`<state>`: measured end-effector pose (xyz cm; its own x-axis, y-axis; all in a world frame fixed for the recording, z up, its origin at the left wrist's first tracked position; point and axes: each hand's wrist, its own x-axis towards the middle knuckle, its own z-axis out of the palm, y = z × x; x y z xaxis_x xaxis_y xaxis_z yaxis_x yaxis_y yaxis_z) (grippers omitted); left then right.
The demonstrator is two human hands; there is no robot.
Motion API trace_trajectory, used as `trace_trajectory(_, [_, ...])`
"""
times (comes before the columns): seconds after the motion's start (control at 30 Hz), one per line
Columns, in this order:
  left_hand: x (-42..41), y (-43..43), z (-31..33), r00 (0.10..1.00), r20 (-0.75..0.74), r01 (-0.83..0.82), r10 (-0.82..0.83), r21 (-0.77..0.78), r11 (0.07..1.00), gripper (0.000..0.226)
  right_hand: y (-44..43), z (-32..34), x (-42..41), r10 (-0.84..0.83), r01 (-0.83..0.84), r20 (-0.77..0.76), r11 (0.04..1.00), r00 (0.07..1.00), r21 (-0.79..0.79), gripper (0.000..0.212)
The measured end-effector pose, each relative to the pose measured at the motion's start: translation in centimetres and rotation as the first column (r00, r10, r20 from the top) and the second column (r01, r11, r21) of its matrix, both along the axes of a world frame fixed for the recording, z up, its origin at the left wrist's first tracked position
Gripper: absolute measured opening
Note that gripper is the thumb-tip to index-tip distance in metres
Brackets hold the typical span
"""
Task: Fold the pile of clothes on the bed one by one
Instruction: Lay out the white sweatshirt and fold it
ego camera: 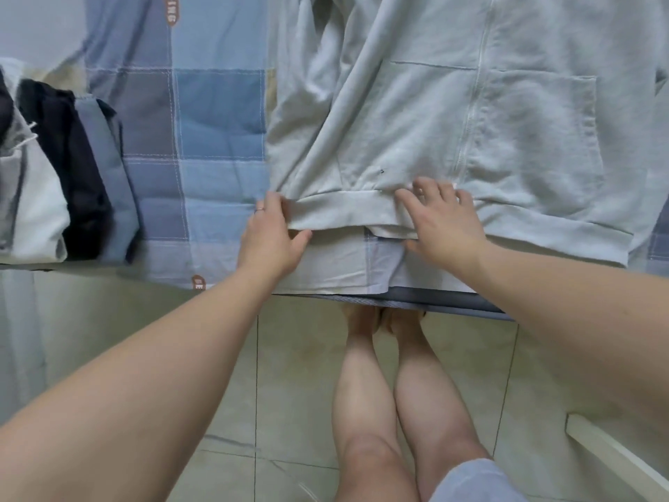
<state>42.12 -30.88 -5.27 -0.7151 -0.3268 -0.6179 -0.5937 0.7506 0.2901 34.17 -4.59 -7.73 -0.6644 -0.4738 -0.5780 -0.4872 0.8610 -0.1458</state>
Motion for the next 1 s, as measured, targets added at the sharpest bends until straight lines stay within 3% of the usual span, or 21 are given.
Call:
trace_trajectory(0.07, [-0.4, 0.3, -0.5, 0.977, -0.111, -0.175, 0.182, 0.071, 0.982, 0.077, -1.0, -0.4, 0.0, 0.003, -0.005, 0.047, 0.999, 0.999, 0.035, 0.076])
trace_trajectory(0.13, [-1.0, 0.3, -1.3, 0.941, -0.153, -0.283, 0.303, 0.134, 0.950, 0.083, -1.5, -0.8, 0.0, 0.001, -0.004, 0.044, 0.997, 0.999, 0.073, 0.066])
trace_trajectory(0.27, [-3.0, 0.2, -2.8, 0.831, -0.021, -0.526, 0.557, 0.301, 0.796, 0.079, -1.7, -1.3, -0.5, 0.027, -0.024, -0.034, 0.997, 0.999, 0.074, 0.033])
trace_trajectory(0.4, [-4.1, 0.1, -3.1, 0.550, 0.230, -0.800, 0.803, 0.421, 0.427, 0.070, -1.5, -1.4, -0.9, 0.057, -0.055, -0.067, 0.998, 0.996, 0.030, 0.015])
trace_trajectory(0.53, [-3.7, -0.3, -2.4, 0.389, 0.545, -0.878, 0.743, 0.464, 0.119, 0.027, -1.5, -0.2, -0.2, 0.020, -0.040, -0.111, 0.983, 0.994, -0.182, 0.013])
trace_trajectory(0.6, [-2.8, -0.3, -1.8, 0.296, 0.641, -0.873, 0.708, 0.482, -0.070, 0.012, -1.4, 1.1, 0.4, -0.081, 0.062, -0.045, 0.943, 0.996, -0.326, 0.010])
trace_trajectory(0.67, [-1.8, 0.1, -1.0, 0.243, 0.688, -0.861, 0.684, 0.478, -0.175, 0.008, -1.1, 2.5, 0.5, -0.208, 0.209, 0.049, 0.885, 0.977, -0.415, 0.012])
trace_trajectory(0.73, [-1.0, 1.1, -0.3, 0.267, 0.668, -0.872, 0.695, 0.475, -0.121, 0.007, -0.9, 4.1, 0.3, -0.284, 0.294, 0.092, 0.839, 0.954, -0.458, 0.015])
trace_trajectory(0.87, [-0.8, 3.3, 1.3, 0.404, 0.268, -0.857, 0.875, 0.445, 0.260, 0.015, -0.5, 7.6, 0.0, -0.330, 0.345, 0.124, 0.789, 0.936, -0.509, 0.014])
trace_trajectory(0.93, [-0.7, 4.1, 2.5, 0.586, 0.013, -0.769, 0.811, 0.326, 0.550, 0.017, -0.3, 9.2, -0.1, -0.379, 0.394, 0.139, 0.763, 0.915, -0.512, 0.016])
trace_trajectory(1.0, [-0.4, 4.7, 3.5, 0.850, -0.175, -0.484, 0.496, 0.110, 0.868, 0.041, 0.0, 10.5, -0.5, -0.442, 0.458, 0.161, 0.731, 0.883, -0.505, 0.016])
